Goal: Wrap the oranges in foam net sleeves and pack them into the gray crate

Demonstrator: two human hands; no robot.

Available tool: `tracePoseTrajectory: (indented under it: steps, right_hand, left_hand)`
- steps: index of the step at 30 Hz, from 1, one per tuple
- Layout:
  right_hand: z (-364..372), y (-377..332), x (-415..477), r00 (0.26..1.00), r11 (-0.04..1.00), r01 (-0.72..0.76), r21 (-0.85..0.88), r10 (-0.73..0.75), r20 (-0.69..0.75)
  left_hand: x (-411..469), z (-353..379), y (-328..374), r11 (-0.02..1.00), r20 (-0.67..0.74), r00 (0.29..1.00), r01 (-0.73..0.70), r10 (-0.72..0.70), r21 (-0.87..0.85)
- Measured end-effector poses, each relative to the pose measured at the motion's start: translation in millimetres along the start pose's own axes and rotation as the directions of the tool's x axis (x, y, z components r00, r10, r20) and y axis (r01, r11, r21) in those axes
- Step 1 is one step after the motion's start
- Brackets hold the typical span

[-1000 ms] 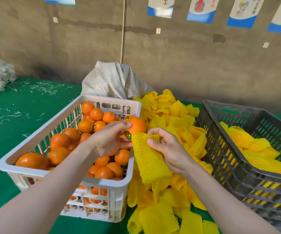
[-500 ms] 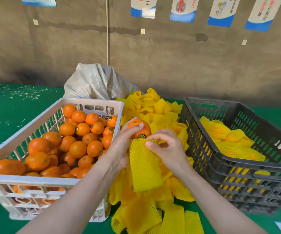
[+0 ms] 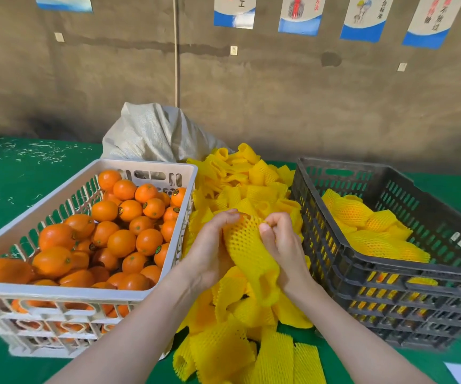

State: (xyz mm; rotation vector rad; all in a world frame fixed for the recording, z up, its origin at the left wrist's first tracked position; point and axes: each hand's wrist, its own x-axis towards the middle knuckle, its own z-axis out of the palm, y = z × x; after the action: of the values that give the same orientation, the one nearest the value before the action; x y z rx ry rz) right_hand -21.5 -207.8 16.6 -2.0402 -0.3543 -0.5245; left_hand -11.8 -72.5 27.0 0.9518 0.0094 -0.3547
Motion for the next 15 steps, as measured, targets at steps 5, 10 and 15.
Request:
tracePoseTrajectory:
  steps: [5,10,15]
  right_hand:
    - [-7,10,4,0.985,0.976,-0.170,0.136,0.165,0.044]
    - [-11,8,3,0.945,0.891,-0.326,0.316,0.309,0.104]
    - [-15,0,4,0.795,0.566,-0.607,0.558,0.425,0.433]
  left_hand:
    - [-3,-5,-2,0.983,0.114,0.993,-0.048,0.028,0.178]
    - [-3,-4,-9,0.921,0.078,0.980,-0.199,0.184,0.336]
    - [3,-2,-15,0.942,-0.025,0.969,-0.231,0.244,0.244]
